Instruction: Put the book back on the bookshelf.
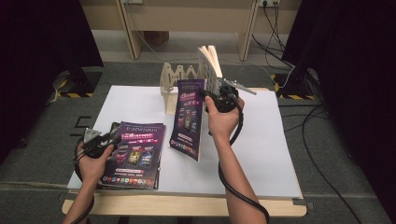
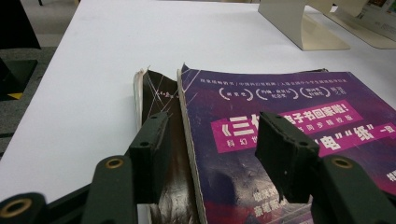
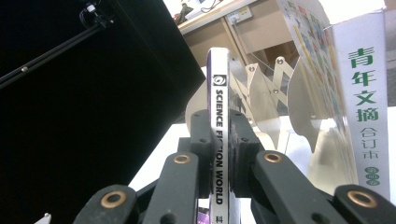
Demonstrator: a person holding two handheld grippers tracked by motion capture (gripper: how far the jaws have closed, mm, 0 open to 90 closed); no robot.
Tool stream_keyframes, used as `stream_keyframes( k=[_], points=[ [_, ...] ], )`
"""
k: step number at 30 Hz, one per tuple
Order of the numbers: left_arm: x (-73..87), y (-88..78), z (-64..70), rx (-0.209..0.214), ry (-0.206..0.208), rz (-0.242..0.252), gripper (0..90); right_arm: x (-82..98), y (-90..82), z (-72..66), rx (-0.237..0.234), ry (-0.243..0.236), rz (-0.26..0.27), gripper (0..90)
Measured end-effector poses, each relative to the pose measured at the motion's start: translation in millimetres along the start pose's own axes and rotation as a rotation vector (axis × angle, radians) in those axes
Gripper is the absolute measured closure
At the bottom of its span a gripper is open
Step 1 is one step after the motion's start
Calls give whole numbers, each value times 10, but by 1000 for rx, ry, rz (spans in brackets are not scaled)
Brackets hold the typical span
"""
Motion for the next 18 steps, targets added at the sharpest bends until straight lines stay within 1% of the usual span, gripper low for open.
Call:
stream_keyframes(
  k=[9,18],
  points=[
    [2,3,3,1,2,-4,444,2,6,34,7,5,-7,834],
    [4,5,6,2,7,-6,444,-48,38,38,8,3,8,834]
  ],
)
Point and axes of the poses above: each handheld gripper's, and its own axes: y roughly forward along the jaws, x roughly out of its underside, z roughly to its right, the point moved 8 cm from there along y, roughly forward along the jaws, and after that the axes turned 10 degrees about -y, right-handed, at the moved point
